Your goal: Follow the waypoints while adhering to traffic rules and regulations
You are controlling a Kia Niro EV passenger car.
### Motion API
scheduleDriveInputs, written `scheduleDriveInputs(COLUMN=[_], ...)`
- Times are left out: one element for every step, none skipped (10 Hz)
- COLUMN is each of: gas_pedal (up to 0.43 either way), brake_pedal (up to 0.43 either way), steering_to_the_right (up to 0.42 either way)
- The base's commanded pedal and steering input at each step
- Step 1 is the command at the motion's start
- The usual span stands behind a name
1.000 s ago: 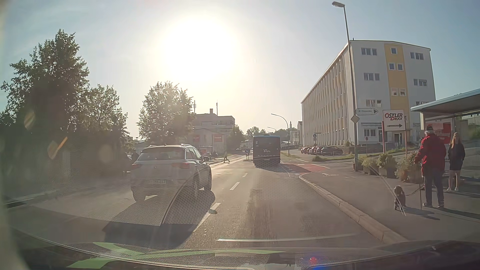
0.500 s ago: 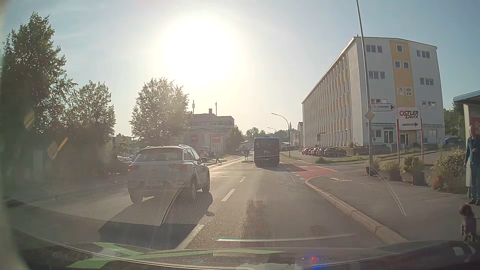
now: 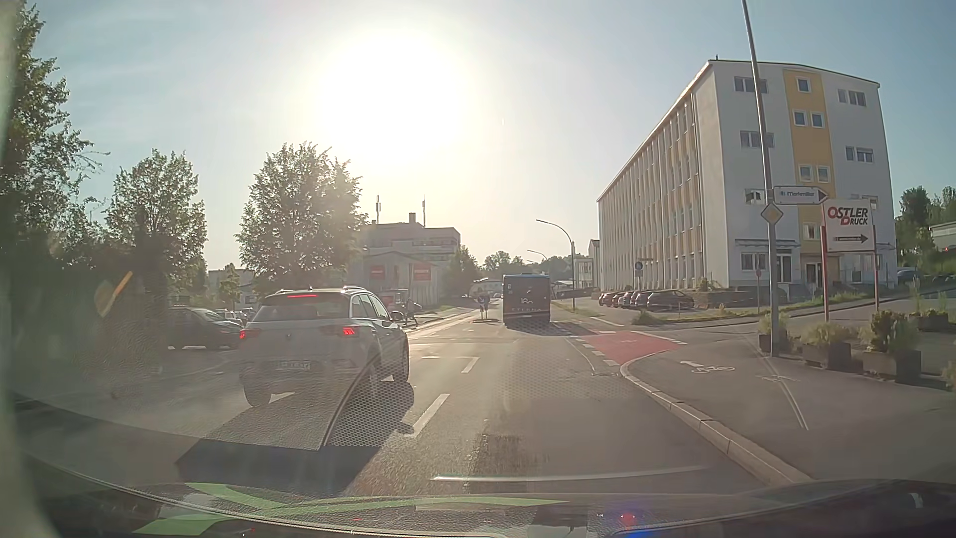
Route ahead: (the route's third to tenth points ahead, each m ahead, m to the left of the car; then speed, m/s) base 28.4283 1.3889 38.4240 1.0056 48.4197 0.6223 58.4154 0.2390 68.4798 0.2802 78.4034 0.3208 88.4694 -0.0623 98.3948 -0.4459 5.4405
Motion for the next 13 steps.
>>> scheduleDriveInputs(gas_pedal=[0.110,0.110,0.110,0.110,0.110,0.110,0.110,0.110,0.110,0.110,0.110,0.110,0.110], brake_pedal=[0.000,0.000,0.000,0.000,0.000,0.000,0.000,0.000,0.000,0.000,0.000,0.000,0.000], steering_to_the_right=[0.015,0.015,0.015,0.015,0.014,0.014,0.013,0.013,0.015,0.016,0.016,0.016,0.016])
